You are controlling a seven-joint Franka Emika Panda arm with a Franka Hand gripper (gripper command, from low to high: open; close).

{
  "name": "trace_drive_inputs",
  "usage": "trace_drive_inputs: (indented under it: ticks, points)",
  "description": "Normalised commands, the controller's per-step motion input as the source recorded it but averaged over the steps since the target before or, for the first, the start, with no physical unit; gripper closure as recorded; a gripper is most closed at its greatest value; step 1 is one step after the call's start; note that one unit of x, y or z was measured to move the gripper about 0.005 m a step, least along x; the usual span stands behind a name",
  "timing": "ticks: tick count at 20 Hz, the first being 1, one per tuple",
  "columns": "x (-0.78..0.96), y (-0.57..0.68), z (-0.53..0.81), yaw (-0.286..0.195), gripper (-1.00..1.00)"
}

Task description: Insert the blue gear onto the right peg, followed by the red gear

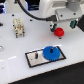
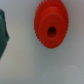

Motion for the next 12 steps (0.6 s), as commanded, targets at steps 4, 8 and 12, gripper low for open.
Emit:
trace_drive_inputs:
  ticks: [4,8,12]
  points:
    - [-0.27,0.01,-0.39,0.000,-1.00]
    - [-0.35,0.01,-0.37,0.000,-1.00]
    - [-0.37,-0.12,-0.35,0.000,1.00]
